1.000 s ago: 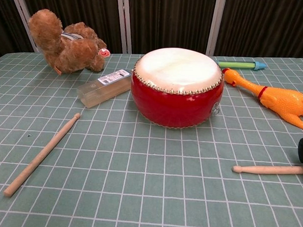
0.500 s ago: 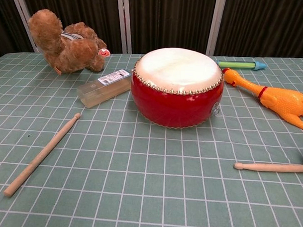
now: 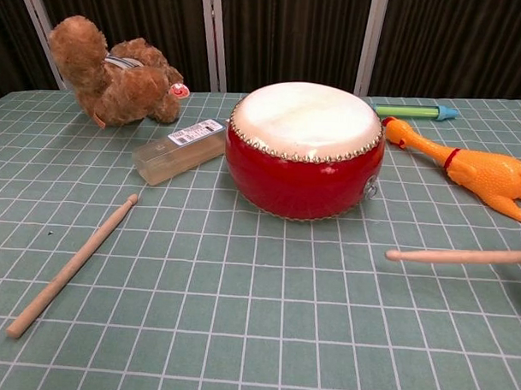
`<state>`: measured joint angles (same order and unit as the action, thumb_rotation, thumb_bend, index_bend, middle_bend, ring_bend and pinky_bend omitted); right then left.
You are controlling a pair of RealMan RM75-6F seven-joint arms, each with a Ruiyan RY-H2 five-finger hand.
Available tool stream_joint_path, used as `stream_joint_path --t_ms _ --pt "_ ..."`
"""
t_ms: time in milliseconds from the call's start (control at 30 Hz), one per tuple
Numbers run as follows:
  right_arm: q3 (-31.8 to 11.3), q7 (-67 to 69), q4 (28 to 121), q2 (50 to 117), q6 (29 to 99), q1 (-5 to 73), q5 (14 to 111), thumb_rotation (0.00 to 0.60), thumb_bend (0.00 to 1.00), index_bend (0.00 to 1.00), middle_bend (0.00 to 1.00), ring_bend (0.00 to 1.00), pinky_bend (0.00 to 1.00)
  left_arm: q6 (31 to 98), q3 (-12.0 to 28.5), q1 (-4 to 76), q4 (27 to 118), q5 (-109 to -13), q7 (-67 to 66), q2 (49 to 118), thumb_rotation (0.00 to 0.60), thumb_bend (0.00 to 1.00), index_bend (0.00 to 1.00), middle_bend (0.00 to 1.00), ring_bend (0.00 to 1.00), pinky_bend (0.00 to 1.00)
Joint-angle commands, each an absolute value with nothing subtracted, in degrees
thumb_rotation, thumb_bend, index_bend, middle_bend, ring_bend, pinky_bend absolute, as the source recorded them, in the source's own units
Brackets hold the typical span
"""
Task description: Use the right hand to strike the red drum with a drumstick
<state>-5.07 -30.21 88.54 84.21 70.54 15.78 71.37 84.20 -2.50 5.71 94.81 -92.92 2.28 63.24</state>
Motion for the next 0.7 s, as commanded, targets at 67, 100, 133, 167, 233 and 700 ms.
stream_joint_path --t_ms 67,100,133,167,233,700 --pt "-6.6 -29.0 93.1 81.5 72.3 16.0 72.3 0.6 0.61 0.94 1.0 1.0 0.93 84.3 -2.5 5.7 94.8 -93.0 2.3 63.2 0.6 0.01 0.0 0.0 0.0 0.0" --pt "-7.0 -28.7 94.2 81.0 72.6 16.0 72.3 0.6 0.61 0.94 1.0 1.0 0.93 84.3 -2.5 5.7 94.8 -93.0 2.3 63.2 0.6 0.01 0.0 0.0 0.0 0.0" --pt "-7.6 -28.2 95.7 80.1 73.0 16.0 72.0 0.6 0.62 0.94 1.0 1.0 0.93 84.4 -2.5 5.7 94.8 -93.1 2.3 63.3 0.6 0.01 0.0 0.0 0.0 0.0" --pt "-8.2 -27.9 96.8 79.5 73.2 16.0 71.6 0.6 0.62 0.94 1.0 1.0 0.93 84.4 -2.5 5.6 94.8 -93.1 2.3 63.3 0.6 0.01 0.0 0.0 0.0 0.0" --pt "-9.7 -27.5 99.1 78.1 73.5 16.2 70.4 0.6 0.62 0.94 1.0 1.0 0.93 84.5 -2.5 5.6 94.8 -93.1 2.3 63.3 0.6 0.01 0.0 0.0 0.0 0.0" --pt "-27.3 -25.2 110.5 73.0 71.4 23.4 43.9 0.6 0.62 0.94 1.0 1.0 0.93 83.7 -2.8 5.9 95.3 -93.1 3.7 62.6 0.6 0.01 0.0 0.0 0.0 0.0"
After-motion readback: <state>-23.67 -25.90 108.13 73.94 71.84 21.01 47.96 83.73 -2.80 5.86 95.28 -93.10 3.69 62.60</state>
